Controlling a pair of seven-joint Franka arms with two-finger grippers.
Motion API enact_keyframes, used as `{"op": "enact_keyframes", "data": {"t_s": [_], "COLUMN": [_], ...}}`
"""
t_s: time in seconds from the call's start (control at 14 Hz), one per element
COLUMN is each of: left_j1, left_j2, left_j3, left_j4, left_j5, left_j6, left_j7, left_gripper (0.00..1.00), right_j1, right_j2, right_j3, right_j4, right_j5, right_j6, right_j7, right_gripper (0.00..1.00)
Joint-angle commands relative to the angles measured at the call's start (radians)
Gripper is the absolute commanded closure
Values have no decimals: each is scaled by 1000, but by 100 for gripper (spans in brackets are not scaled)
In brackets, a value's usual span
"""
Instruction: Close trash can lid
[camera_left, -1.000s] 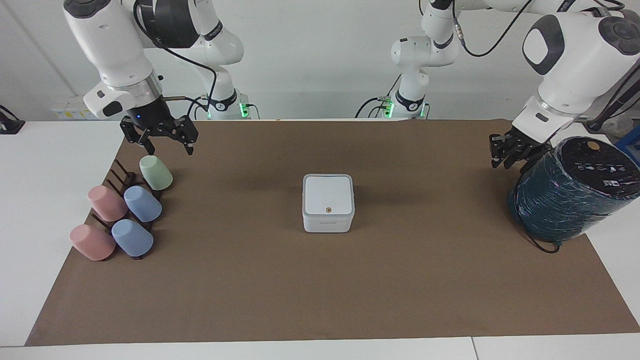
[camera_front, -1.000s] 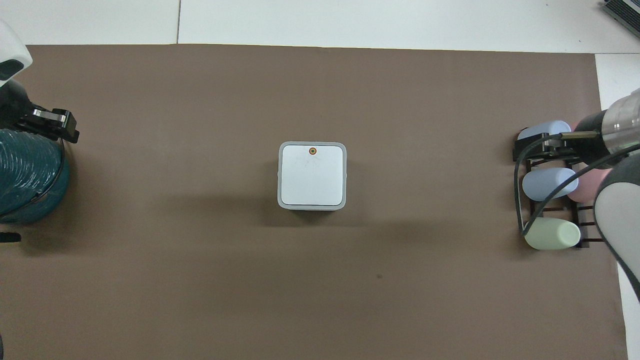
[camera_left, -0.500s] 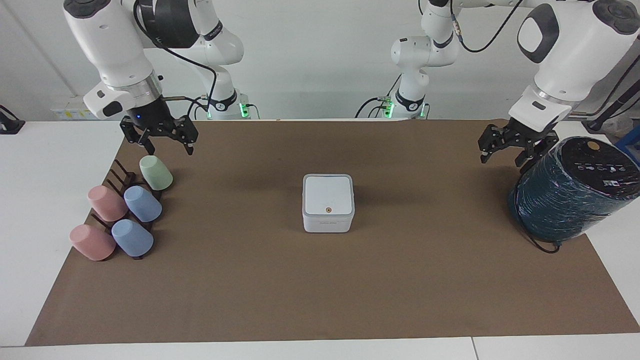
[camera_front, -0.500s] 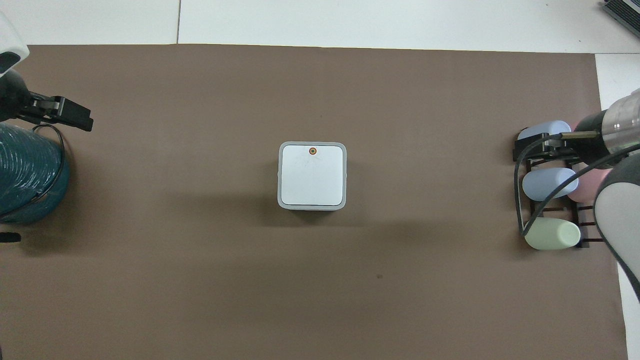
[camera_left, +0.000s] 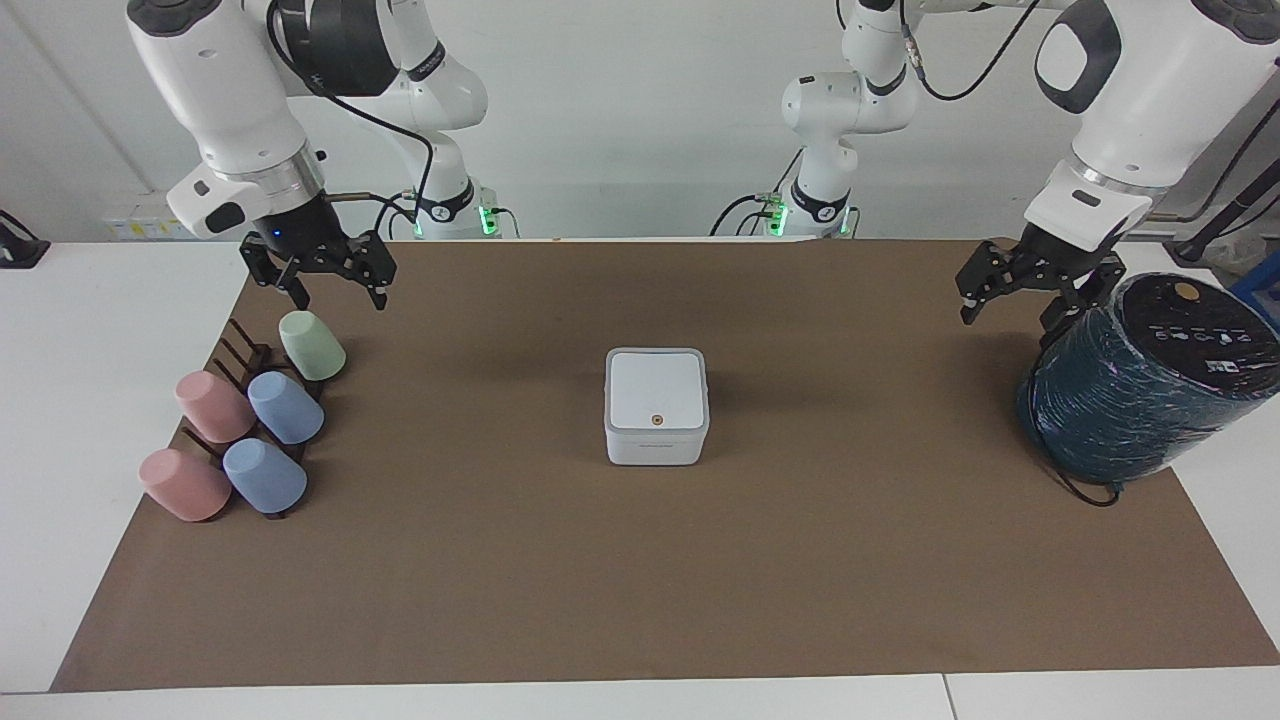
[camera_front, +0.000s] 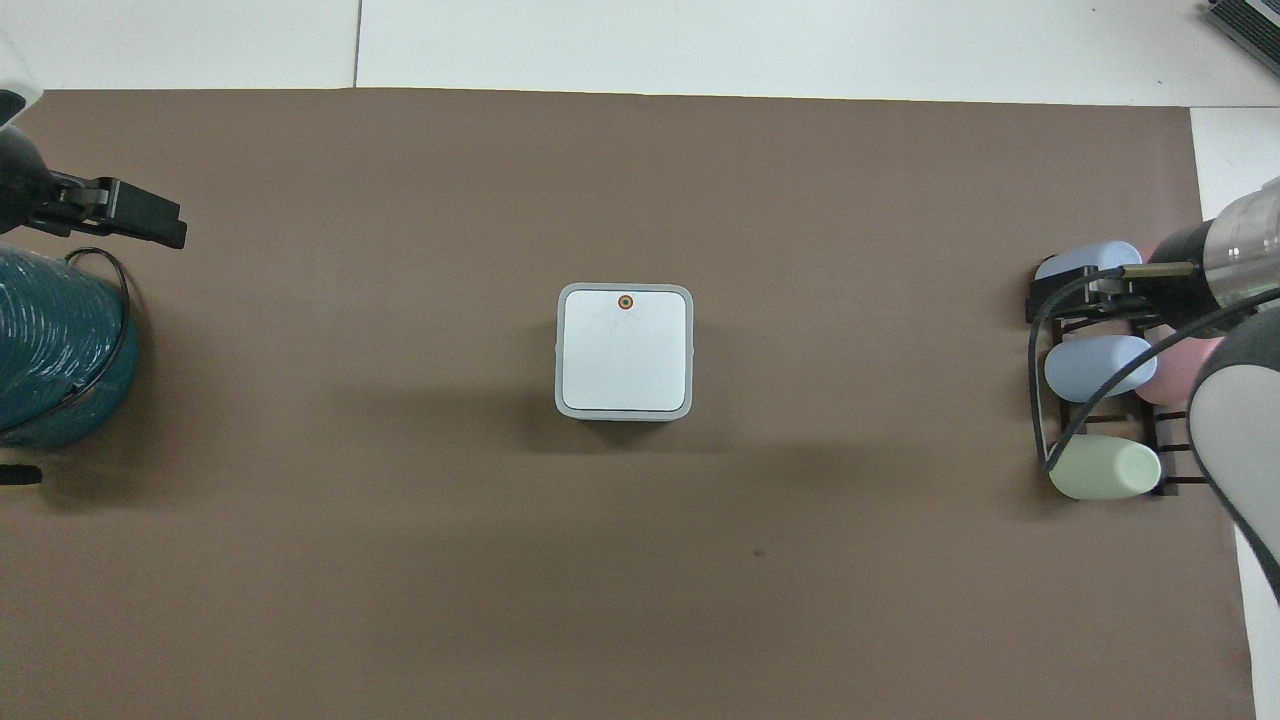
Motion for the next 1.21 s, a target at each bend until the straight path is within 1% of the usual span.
{"op": "enact_keyframes", "data": {"t_s": [0.0,0.29,0.5,1.14], "left_j1": [-4,-1,-3,6], "left_j2": [-25,-51,-54,-59], "left_j3": [9,9,9,9], "left_j4": [-32,-78,-81,-84], "left_j5": [1,7,44,46], "left_j6": [5,-15,-37,-18], "left_j7": [-13,-16,-16,-11], "left_gripper": [0,0,0,0], "right_j1": [-13,-13,-13,-13], "right_j2": [-22,-22,-22,-22], "right_j3": [6,6,6,6], "right_j4": [-21,-21,-20,-21], "right_j5": [9,9,9,9], "right_j6": [-3,-3,-3,-3], "right_j7": [-18,-18,-18,-18], "right_gripper": [0,0,0,0]}}
